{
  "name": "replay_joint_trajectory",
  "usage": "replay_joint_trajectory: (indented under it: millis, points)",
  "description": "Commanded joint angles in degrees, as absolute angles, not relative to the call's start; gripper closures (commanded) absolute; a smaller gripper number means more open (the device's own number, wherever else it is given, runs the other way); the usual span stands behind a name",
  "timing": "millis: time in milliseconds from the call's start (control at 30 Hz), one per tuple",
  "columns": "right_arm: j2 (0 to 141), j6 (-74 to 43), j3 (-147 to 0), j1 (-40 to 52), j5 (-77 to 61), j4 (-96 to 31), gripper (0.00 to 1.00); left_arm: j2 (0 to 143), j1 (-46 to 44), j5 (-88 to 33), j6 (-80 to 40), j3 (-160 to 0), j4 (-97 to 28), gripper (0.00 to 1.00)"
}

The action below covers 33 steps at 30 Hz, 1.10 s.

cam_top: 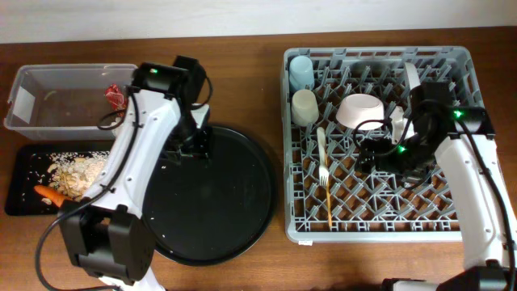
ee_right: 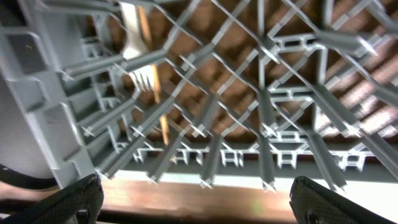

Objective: Sort waste into correct bins and load items into the dishwasher rack

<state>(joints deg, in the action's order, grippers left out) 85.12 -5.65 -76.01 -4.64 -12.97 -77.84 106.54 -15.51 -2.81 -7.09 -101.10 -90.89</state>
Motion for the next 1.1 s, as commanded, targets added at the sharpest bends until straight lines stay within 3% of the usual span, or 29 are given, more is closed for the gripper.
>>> replay_joint_trajectory:
  millis: [0, 200, 233, 300, 433, 867, 1000, 1067]
  points:
    - [78.4, -6.5, -75.5, -5.0, -9.3, -78.6, 0.02, 100.0, -15.0, -2.1, -9.0, -100.0, -90.3, 0.38]
    - [44.9, -6.5, -58.9, -5.0, -4.7, -64.6, 0.01, 64.6, -15.0, 4.4, -9.0, -71.0, -64.9, 0.37]
    - [38.0, -6.5, -56.5, -5.0, -1.4, -64.2, 0.02, 57.3, -15.0, 5.5, -9.0, -64.7, -59.7, 0.02]
    - [31.6, -6.5, -55.3, -5.0, -0.7, -64.3, 0.01, 43.9, -15.0, 5.8, -9.0, -54.5, -53.8, 0.01]
    - [23.4, -6.5, -55.3, -5.0, -2.3, -64.3, 0.01, 28.6, -15.0, 5.8, -9.0, -48.9, -54.4, 0.01]
    - [18.6, -6.4, -53.4, -4.3, -0.8, -61.6, 0.01, 25.8, -15.0, 5.8, -9.0, -48.9, -56.7, 0.01]
    - [1.2, -6.5, -32.3, -0.4, -0.8, -41.4, 0.01, 25.8, -15.0, 5.8, -9.0, -48.9, -56.7, 0.01]
    - [0.8, -6.4, -22.0, -0.4, -1.7, -27.5, 0.01, 25.8, -15.0, 5.8, -9.0, -48.9, -56.7, 0.01]
